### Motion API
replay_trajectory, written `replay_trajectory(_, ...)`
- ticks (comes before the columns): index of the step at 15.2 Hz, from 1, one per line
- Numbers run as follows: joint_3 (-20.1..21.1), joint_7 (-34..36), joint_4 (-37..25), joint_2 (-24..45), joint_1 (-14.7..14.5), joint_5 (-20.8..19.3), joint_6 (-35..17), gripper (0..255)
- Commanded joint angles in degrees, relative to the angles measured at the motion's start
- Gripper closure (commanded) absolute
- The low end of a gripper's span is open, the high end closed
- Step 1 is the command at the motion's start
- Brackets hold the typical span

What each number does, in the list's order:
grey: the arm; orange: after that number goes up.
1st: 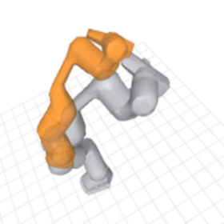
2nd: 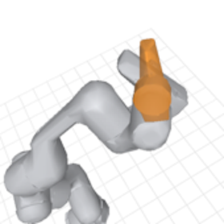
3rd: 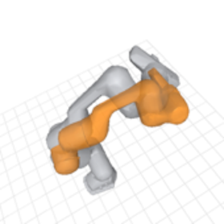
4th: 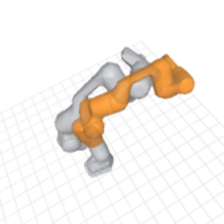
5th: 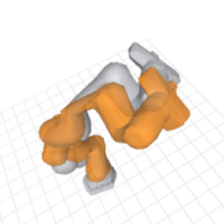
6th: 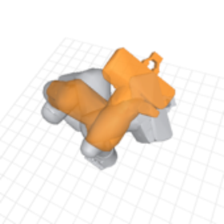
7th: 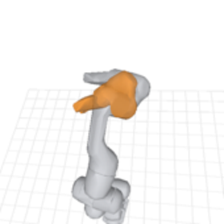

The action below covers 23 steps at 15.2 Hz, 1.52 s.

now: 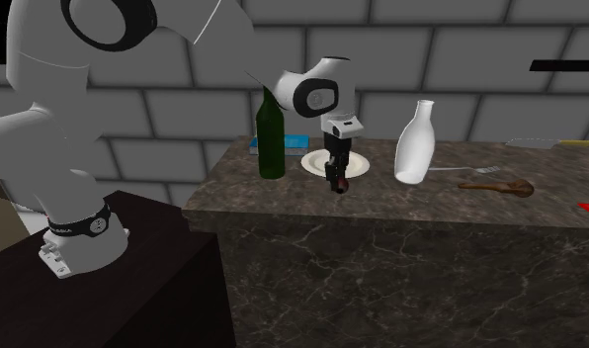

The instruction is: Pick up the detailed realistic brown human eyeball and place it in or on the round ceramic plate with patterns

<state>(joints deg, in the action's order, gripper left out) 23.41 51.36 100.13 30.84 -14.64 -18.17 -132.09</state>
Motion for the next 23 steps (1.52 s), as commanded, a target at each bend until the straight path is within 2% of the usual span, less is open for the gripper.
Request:
replay_trajectory(1, 0.3, -0.3, -0.2, -0.8, 0.2, 0.5, 1.0, 255)
replay_trajectory(15, 2.1, -2.5, -3.5, -5.8, 1.3, 3.5, 8.9, 255)
replay_trajectory(23, 2.6, 6.7, -15.4, 1.6, -8.7, 0.0, 14.4, 255)
